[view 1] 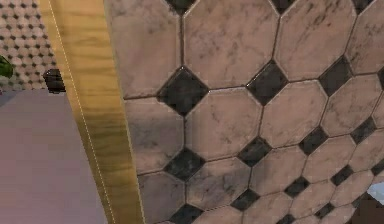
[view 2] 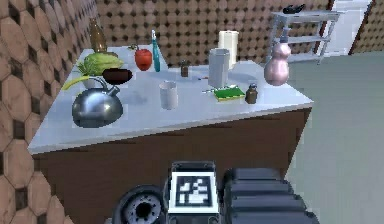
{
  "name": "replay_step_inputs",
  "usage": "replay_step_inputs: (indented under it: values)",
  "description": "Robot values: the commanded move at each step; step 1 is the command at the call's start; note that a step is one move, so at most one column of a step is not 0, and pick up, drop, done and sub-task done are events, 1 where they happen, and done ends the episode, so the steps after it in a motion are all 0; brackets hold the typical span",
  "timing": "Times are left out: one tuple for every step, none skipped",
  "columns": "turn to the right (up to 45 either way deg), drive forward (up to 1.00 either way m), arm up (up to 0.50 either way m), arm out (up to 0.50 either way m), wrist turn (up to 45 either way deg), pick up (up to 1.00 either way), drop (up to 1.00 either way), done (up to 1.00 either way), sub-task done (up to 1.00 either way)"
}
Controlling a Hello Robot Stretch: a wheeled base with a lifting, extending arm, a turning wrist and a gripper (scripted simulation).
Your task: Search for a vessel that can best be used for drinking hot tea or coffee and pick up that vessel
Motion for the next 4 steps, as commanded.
replay_step_inputs:
  values:
    - [0.0, 0.00, 0.00, 0.50, 0.0, 0.00, 0.00, 0.00, 0.00]
    - [0.0, 0.00, 0.00, 0.00, 45.0, 0.00, 0.00, 0.00, 0.00]
    - [0.0, 0.00, 0.00, 0.00, 45.0, 0.00, 0.00, 0.00, 0.00]
    - [0.0, 0.00, 0.00, 0.00, 45.0, 0.00, 0.00, 0.00, 0.00]
